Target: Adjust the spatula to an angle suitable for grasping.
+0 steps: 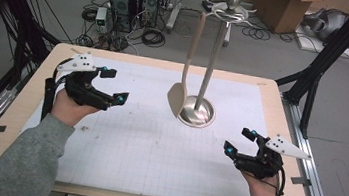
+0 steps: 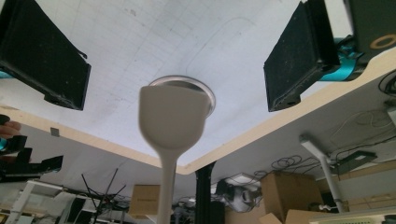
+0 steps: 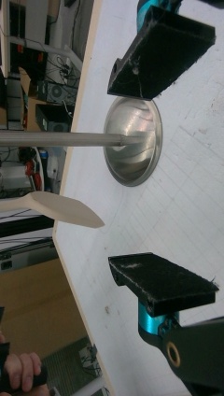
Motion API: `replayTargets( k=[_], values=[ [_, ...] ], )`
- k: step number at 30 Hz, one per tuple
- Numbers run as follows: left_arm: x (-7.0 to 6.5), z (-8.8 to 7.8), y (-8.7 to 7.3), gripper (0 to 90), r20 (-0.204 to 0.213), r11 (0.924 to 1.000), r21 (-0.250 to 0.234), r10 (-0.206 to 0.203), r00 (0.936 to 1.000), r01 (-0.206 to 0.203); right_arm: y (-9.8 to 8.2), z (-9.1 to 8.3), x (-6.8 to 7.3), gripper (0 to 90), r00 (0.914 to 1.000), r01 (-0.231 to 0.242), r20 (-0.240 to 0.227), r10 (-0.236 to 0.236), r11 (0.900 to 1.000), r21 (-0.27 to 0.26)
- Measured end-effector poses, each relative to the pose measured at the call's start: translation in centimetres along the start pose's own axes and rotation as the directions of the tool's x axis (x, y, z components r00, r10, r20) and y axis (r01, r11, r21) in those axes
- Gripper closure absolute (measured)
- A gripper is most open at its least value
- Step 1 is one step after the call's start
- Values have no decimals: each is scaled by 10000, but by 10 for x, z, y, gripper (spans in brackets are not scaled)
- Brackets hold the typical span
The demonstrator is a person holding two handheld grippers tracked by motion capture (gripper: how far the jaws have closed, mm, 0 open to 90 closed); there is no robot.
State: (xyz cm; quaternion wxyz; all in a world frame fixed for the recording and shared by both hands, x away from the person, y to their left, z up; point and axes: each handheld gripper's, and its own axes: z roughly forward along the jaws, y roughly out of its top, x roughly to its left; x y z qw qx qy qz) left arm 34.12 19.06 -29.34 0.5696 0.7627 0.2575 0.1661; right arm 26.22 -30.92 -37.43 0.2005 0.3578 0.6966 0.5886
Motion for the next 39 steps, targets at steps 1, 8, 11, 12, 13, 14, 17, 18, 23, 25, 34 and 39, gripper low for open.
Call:
replayTargets(
  k=[1,8,11,12,13,14,17,18,23,25,34,39],
  values=[
    [1,-3,-2,77,-68,10000,8,-3,10000,3,0,0,0,142,10000,5,9,-5,10000,-48],
    [4,-22,-19,77,-414,9999,-45,-105,9991,103,2,3,4,141,9999,155,-20,-155,9999,35],
    [8,-30,-26,77,-556,9996,-51,-274,9981,272,3,6,7,142,9997,217,-75,-216,9997,92],
    [9,-32,-29,77,-603,9995,-58,-304,9977,301,4,6,7,142,9996,265,-98,-264,9996,89],
    [10,-35,-31,77,-624,9995,-57,-328,9975,325,4,7,8,142,9995,292,-121,-291,9995,97],
    [11,-37,-33,77,-655,9995,-63,-326,9973,323,4,8,9,142,9995,298,-122,-297,9995,132],
    [11,-45,-39,77,-750,9992,-36,-410,9963,408,4,10,10,142,9994,310,-155,-308,9994,171],
    [11,-48,-40,77,-785,9990,-84,-443,9959,438,5,11,10,142,9993,347,-167,-344,9992,184],
    [11,-62,-44,78,-926,9987,-250,-458,9946,436,6,14,14,142,9989,432,-206,-428,9988,226],
    [11,-67,-47,77,-1002,9984,-306,-509,9937,480,6,15,14,142,9983,531,-258,-525,9983,236],
    [6,-85,-58,77,-1028,9965,-558,-673,9924,618,9,19,17,142,9975,561,-449,-550,9981,250],
    [4,-92,-63,78,-994,9955,-676,-729,9924,664,9,20,17,142,9971,605,-484,-593,9979,221]
  ],
)
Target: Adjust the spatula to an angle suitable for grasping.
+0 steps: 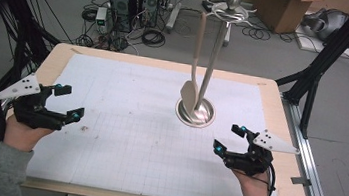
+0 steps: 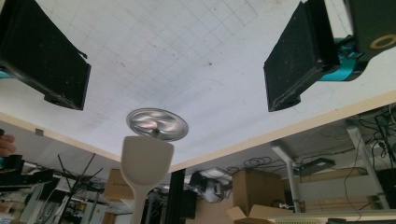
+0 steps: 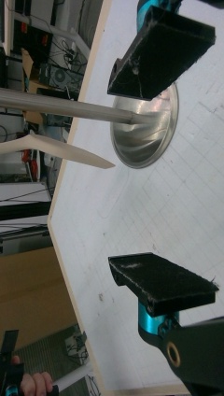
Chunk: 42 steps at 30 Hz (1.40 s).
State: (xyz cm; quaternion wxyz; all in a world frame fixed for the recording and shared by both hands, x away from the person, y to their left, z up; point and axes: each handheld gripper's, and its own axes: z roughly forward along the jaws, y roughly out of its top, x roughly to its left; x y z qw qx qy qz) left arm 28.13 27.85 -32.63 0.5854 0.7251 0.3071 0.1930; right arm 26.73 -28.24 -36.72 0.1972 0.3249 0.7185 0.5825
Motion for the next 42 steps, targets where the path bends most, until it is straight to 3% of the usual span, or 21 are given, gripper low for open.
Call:
replayTargets(
  k=[24,34,42],
  values=[
    [9,-21,-39,77,-874,9993,-33,-364,9955,362,-1,5,2,142,10000,3,-65,-2,9999,134],
    [14,-22,-52,77,-1005,9977,163,-645,9928,664,-1,6,2,142,10000,43,-80,-42,9999,114],
    [12,-20,-54,77,-984,9974,221,-655,9930,680,-2,9,4,142,9998,11,-185,-7,9998,203]
  ],
)
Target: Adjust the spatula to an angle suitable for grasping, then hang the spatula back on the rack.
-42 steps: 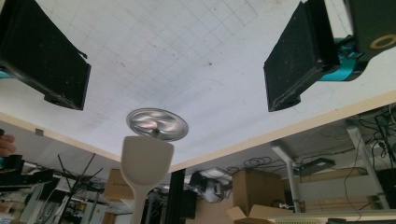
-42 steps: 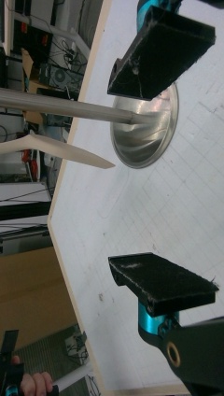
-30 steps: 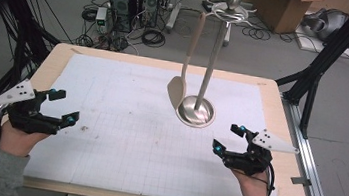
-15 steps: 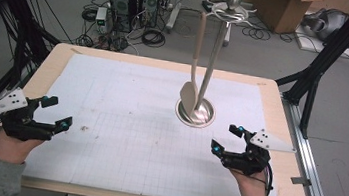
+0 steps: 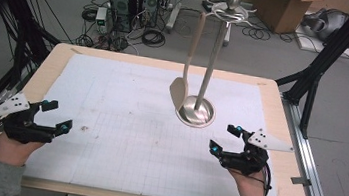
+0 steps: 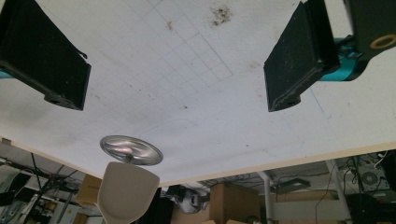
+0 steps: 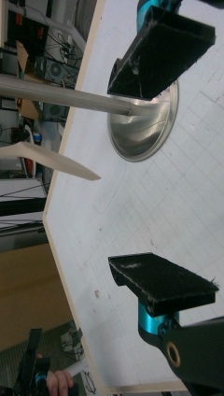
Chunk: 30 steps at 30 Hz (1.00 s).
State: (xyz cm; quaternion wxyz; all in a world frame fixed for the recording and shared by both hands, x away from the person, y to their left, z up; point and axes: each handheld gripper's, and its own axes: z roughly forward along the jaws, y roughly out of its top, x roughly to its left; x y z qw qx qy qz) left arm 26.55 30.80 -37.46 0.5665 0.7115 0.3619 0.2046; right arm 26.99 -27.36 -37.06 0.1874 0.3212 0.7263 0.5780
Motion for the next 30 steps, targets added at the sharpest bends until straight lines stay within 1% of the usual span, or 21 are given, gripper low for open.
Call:
replayTargets(
  k=[1,4,7,9,14,15,17,23,27,29,30],
  values=[
    [0,0,0,77,0,10000,41,51,10000,-51,0,1,0,142,10000,26,18,-26,10000,-5],
    [-1,1,0,77,27,10000,57,40,10000,-40,-1,1,0,142,10000,-45,1,45,10000,74],
    [-1,2,-1,77,44,10000,64,28,10000,-28,0,1,0,142,10000,17,50,-17,10000,-16],
    [-1,3,-1,77,69,10000,61,62,10000,-62,-1,1,0,142,10000,-73,36,72,10000,48],
    [-1,5,-1,77,155,9998,160,119,9998,-122,-2,2,1,142,10000,5,55,-6,9999,134],
    [-2,6,-1,77,156,9999,137,74,9999,-76,-2,1,2,142,10000,8,57,-9,9999,138],
    [-2,7,-1,78,184,9998,181,109,9998,-113,-2,1,2,142,10000,54,50,-54,9999,109],
    [0,10,-2,77,176,9997,255,24,9998,-28,-3,0,1,142,10000,-23,61,22,9999,144],
    [-3,10,-2,77,206,9995,310,87,9998,-93,-3,0,1,142,10000,9,48,-9,9999,115],
    [-5,9,-2,77,196,9995,286,135,9997,-140,-2,0,2,142,10000,19,31,-19,10000,97],
    [-5,9,-2,77,214,9997,239,94,9997,-99,-2,0,3,142,10000,20,15,-21,10000,94]
  ],
)
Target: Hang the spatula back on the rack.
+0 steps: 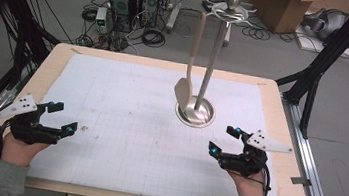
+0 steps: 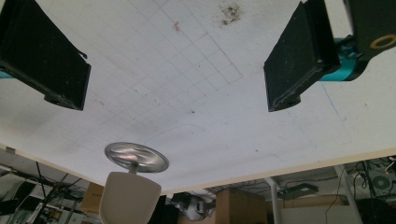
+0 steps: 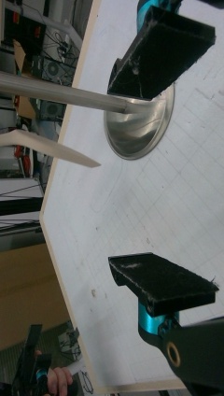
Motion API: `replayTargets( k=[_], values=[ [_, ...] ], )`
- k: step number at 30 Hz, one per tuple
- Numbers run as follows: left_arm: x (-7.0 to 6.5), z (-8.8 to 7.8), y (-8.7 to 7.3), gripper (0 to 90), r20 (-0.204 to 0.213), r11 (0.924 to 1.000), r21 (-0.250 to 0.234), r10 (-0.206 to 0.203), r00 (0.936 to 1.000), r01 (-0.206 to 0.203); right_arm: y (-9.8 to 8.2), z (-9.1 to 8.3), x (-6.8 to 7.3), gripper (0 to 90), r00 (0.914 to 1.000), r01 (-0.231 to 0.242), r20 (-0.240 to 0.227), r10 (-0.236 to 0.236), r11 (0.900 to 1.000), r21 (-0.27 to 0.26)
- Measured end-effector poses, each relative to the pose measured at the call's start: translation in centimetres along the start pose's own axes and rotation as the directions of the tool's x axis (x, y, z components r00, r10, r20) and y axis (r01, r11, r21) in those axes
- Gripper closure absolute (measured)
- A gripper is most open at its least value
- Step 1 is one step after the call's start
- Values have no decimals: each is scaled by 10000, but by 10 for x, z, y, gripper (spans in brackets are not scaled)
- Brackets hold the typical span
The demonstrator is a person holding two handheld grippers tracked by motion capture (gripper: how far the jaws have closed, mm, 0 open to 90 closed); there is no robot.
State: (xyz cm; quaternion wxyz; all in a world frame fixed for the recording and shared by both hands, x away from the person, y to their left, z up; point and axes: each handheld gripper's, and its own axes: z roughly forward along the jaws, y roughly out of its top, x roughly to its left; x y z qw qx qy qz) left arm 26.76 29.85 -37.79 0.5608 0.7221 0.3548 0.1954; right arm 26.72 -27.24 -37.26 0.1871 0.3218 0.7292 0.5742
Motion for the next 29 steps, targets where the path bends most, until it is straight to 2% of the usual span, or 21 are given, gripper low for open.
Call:
replayTargets(
  k=[14,23,29],
  values=[
    [-1,3,-5,77,-63,9997,254,41,10000,-40,1,4,1,142,10000,17,-41,-17,10000,55],
    [-1,9,-9,78,-338,9985,542,23,9994,-4,0,5,2,142,10000,36,11,-36,10000,77],
    [3,14,-14,77,-784,9976,680,-63,9969,116,-2,6,1,142,9994,44,346,-45,10000,46]
  ],
)
